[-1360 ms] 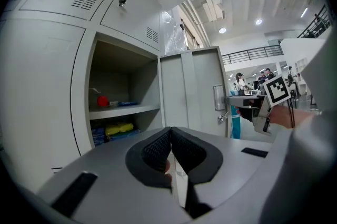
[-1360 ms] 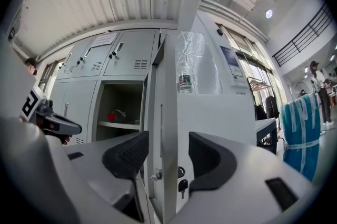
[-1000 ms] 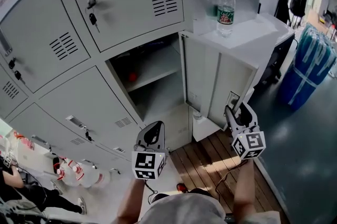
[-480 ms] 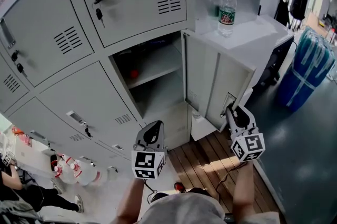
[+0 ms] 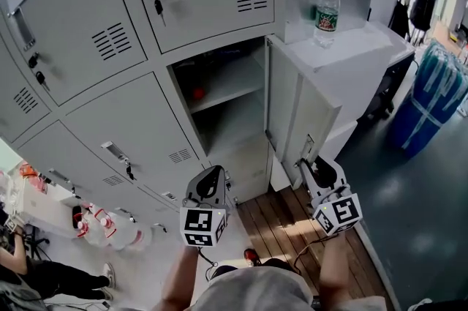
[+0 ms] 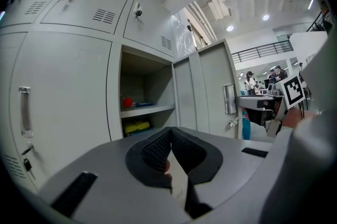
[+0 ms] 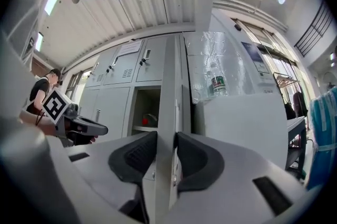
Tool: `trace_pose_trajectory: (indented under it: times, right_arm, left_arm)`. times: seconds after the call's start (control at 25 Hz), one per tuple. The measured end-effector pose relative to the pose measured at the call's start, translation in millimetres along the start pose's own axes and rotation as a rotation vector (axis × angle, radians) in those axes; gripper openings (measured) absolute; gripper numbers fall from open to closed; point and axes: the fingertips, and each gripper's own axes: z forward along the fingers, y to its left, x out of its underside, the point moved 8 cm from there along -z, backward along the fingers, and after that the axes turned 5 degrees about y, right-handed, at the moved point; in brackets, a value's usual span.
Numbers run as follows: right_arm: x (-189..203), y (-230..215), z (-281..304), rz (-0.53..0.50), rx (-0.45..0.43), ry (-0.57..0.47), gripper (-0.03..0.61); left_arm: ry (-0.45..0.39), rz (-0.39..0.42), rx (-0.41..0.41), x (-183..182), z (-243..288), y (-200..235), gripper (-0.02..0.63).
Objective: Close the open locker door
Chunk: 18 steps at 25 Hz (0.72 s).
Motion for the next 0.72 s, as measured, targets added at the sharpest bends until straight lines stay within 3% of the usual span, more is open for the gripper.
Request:
trace_pose_trajectory:
  times: [0.24,0.72]
  right_arm:
    - [-2.8,41.4,12.2,-0.034,-0.096,0.008,0.129]
    - [-6.5,94.2,45.6,-0.050,-0.185,0.018,0.111]
  left_arm:
    - [0.001,-0.012,-0.028,3.7,-21.1,15.0,0.021]
    - [0.001,-0.043,-0.106,13.9,-60.5,49.2,0.021]
